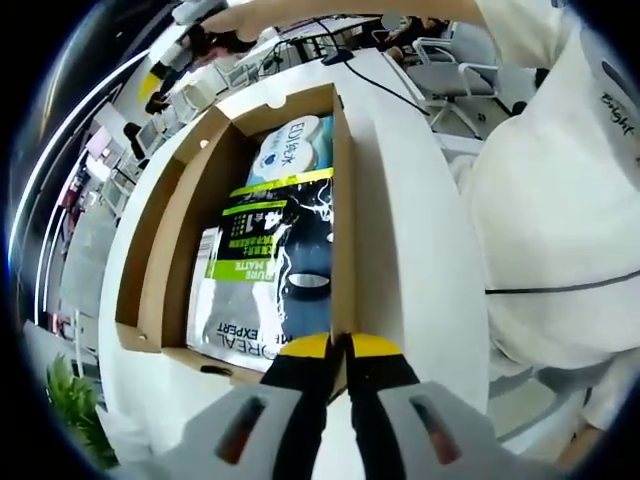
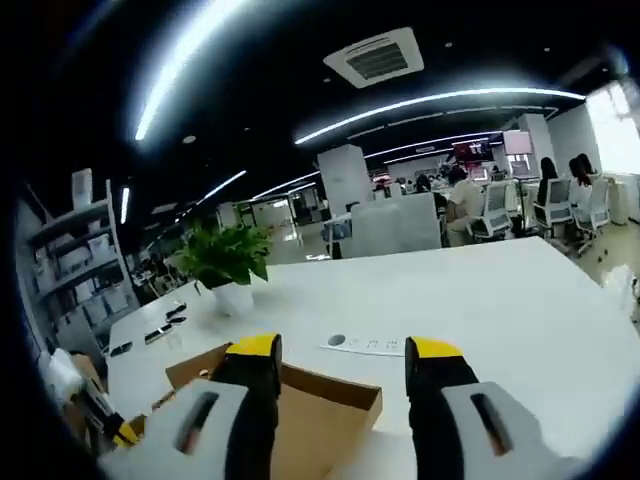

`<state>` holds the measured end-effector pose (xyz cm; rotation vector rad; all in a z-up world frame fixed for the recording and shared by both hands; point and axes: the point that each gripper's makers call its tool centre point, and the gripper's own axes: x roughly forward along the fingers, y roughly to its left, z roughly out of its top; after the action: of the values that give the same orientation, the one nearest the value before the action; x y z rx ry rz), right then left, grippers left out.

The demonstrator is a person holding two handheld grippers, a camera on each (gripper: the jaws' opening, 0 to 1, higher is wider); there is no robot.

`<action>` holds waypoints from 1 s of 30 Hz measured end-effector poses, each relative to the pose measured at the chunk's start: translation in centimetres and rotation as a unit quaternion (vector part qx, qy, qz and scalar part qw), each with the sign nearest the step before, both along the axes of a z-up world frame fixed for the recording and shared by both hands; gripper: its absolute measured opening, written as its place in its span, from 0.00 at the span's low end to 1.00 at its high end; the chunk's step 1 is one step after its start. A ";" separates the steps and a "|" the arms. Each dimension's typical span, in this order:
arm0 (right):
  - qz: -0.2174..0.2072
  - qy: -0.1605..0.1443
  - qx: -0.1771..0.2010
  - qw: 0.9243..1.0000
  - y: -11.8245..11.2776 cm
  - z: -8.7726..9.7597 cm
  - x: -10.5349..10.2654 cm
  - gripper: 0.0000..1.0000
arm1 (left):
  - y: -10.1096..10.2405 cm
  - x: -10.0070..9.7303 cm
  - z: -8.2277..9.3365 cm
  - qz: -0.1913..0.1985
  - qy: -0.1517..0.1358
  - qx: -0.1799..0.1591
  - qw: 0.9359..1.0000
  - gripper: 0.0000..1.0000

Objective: Operate the shoe box by opening the lid, removing the specified soft item, and placing it in the target area until the item is outside and the box remains undamaged.

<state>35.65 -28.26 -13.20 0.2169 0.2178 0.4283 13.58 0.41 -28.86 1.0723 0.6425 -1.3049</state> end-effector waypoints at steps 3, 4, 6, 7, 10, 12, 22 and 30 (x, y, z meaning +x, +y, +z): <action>0.002 -0.034 0.044 0.998 -0.5 1.3 -0.3 0.57 | 0.0 0.0 0.0 0.001 0.002 -0.002 1.000 0.05; 0.011 -0.033 0.065 0.997 -0.4 1.6 -0.6 0.52 | 0.0 0.0 0.0 0.002 0.003 -0.003 1.000 0.05; 0.031 -0.027 0.122 0.992 -0.1 2.3 -1.5 0.40 | 0.0 0.0 -0.1 0.004 0.006 -0.004 1.000 0.05; 0.035 -0.036 0.133 0.990 0.1 2.7 -1.6 0.41 | 0.0 0.0 -0.1 0.005 0.007 -0.004 1.000 0.05; 0.051 -0.052 0.118 0.990 0.4 3.1 -2.4 0.45 | 0.0 -0.1 -0.2 -0.005 0.001 -0.006 1.000 0.05; 0.060 -0.033 0.088 0.994 0.7 2.2 -3.2 0.47 | 0.0 -0.2 -0.2 -0.007 0.000 -0.007 1.000 0.05; 0.120 -0.023 0.003 0.993 4.2 0.8 -7.3 0.34 | 0.0 -0.4 -0.1 -0.001 0.012 -0.012 1.000 0.05; 0.152 0.047 0.006 0.987 5.6 -0.5 -9.3 0.31 | -0.1 -0.5 -0.2 -0.008 0.015 -0.010 1.000 0.05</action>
<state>26.35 -22.64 -13.66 0.2173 0.3426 0.7228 13.10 0.27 -29.08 1.0449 0.6423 -1.3404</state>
